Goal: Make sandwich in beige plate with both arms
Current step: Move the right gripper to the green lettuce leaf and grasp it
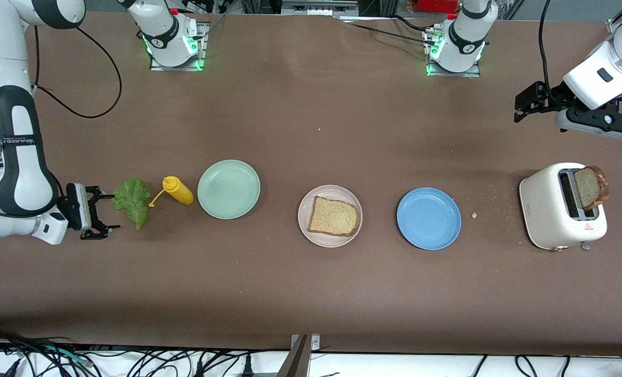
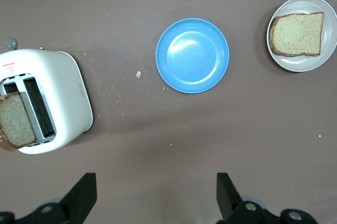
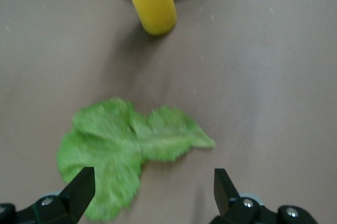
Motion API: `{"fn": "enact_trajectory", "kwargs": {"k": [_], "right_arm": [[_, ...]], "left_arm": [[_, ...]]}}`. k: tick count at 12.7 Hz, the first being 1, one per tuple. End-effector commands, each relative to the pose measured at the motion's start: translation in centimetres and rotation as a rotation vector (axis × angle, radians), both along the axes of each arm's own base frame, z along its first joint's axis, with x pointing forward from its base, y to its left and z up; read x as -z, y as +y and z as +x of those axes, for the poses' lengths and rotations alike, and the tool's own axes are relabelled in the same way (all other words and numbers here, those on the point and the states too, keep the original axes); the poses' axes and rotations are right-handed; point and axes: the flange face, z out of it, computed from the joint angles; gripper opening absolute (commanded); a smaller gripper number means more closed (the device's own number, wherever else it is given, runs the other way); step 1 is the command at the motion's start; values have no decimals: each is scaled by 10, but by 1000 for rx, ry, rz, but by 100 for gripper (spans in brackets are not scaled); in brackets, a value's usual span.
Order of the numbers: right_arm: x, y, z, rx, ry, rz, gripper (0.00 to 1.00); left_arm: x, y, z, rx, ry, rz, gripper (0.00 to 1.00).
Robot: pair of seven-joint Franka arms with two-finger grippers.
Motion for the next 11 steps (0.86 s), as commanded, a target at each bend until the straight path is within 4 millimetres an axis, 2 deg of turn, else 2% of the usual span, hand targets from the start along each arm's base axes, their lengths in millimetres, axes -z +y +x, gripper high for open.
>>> {"fn": "enact_trajectory", "kwargs": {"k": [1, 4, 6, 9, 11], "right_arm": [[6, -3, 1, -23, -37, -32, 100], [41, 1, -5, -6, 9, -17, 100], [58, -2, -13, 43, 36, 19, 100], [68, -14, -23, 71, 62, 25, 98], [59, -15, -23, 66, 63, 34, 56]], "left_arm": [[-1, 1, -3, 3, 6, -8, 100], [-1, 1, -3, 3, 6, -8, 100], [-1, 1, -3, 3, 7, -8, 100], [-1, 1, -3, 3, 6, -8, 100], [-1, 1, -3, 3, 6, -8, 100]]}}
